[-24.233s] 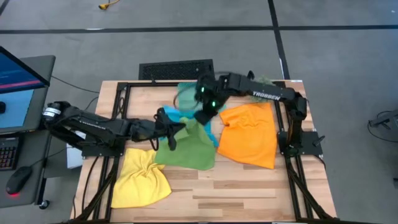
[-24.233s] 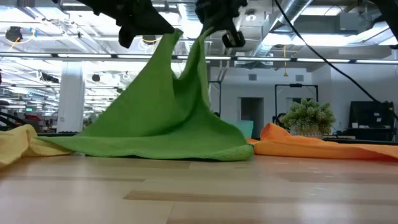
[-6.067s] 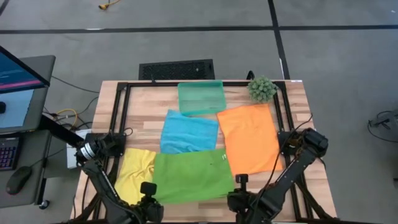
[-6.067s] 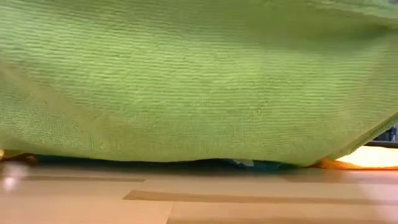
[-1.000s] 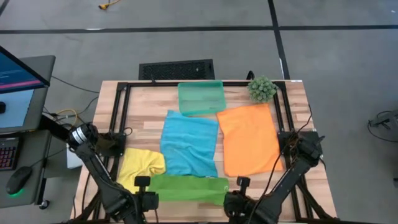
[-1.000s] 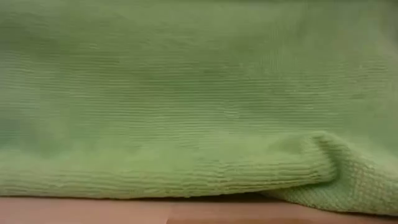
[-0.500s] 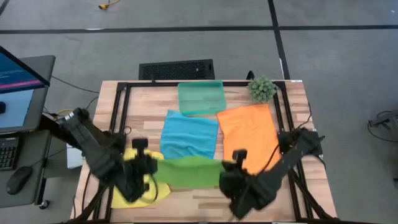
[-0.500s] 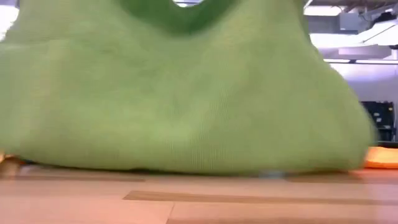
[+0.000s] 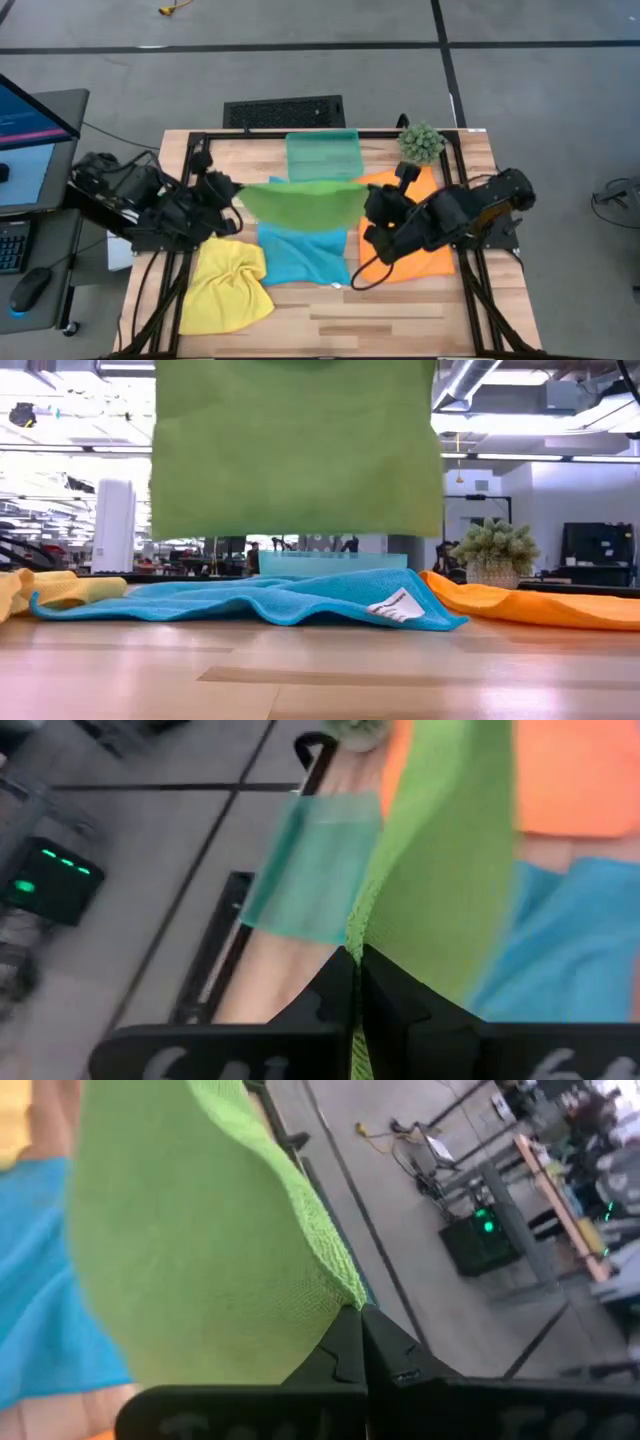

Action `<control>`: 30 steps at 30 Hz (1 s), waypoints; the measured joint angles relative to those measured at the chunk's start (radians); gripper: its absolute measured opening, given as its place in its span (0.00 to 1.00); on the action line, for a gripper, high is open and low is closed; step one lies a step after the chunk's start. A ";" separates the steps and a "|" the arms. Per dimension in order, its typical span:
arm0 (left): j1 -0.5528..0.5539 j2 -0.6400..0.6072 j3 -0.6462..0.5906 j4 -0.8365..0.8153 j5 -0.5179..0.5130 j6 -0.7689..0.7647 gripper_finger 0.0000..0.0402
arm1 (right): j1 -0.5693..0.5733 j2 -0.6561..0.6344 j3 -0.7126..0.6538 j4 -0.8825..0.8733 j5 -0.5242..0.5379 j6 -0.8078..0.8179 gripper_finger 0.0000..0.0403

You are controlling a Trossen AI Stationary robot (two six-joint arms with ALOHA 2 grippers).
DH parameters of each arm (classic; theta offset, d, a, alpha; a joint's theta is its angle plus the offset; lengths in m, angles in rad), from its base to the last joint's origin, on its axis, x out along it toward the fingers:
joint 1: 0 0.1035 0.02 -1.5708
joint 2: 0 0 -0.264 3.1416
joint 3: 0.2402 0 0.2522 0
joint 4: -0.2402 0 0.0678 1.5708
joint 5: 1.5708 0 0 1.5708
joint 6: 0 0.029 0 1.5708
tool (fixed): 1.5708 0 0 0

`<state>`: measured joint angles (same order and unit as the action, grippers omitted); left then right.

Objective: Roll microfiber towels into tight, uniform cylinder then place into a basket
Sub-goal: Roll the green microfiber cloth

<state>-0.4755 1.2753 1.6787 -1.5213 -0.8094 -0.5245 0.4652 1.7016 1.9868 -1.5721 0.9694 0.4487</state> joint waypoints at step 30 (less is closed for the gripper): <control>-0.553 0.004 -0.913 1.235 0.429 -0.577 0.00 | 0.467 0.478 -0.227 0.425 -0.390 0.383 0.00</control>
<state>-1.0280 1.2789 0.7655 -0.2863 -0.3808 -1.1017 0.9319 2.1799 1.7598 -1.1473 0.5799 0.8321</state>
